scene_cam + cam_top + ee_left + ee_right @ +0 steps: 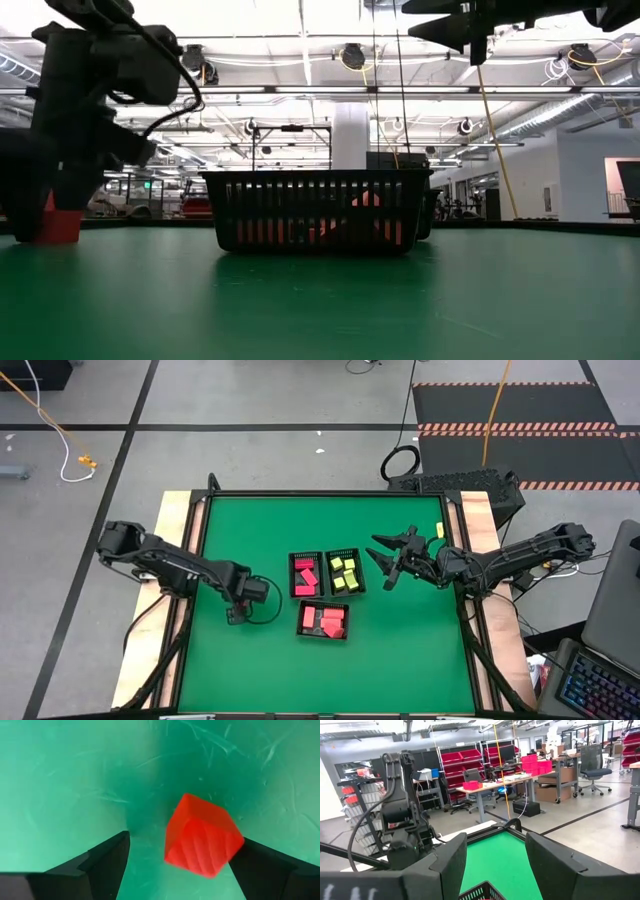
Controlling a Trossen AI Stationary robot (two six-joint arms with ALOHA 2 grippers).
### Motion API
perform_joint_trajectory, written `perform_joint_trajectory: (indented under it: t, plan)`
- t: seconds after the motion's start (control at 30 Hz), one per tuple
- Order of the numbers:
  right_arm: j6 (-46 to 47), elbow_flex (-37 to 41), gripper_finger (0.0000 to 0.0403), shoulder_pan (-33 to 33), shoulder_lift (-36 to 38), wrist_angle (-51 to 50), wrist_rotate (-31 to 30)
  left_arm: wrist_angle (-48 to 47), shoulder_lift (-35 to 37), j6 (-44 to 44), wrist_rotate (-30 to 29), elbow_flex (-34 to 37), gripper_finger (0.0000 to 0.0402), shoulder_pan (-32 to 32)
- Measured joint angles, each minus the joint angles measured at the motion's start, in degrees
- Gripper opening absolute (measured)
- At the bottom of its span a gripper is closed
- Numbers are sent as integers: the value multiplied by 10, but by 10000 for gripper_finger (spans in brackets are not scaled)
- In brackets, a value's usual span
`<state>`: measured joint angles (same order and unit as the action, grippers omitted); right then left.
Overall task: Sort & place blocks by color
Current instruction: Put the red block into the top left black bin
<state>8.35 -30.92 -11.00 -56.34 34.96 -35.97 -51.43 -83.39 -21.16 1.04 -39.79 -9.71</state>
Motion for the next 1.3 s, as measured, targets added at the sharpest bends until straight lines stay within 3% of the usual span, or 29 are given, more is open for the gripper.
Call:
perform_joint_trajectory:
  t: [0.17,0.47,0.73,0.97,1.1,1.3]
  plan:
    - [0,0,199,0,0,0,0,9,-26,2,7,-3,282,0]
    - [0,0,199,0,0,0,0,12,-28,-46,34,-2,129,0]
    - [-2,0,199,0,0,4,0,-18,-30,-62,39,-31,129,18]
    - [-7,0,199,0,0,8,0,-20,-28,6,1,-160,129,61]
    - [-11,0,199,0,0,8,0,34,-28,58,-41,-234,129,85]
    - [-11,0,199,0,0,8,0,137,-59,95,-11,-260,129,112]
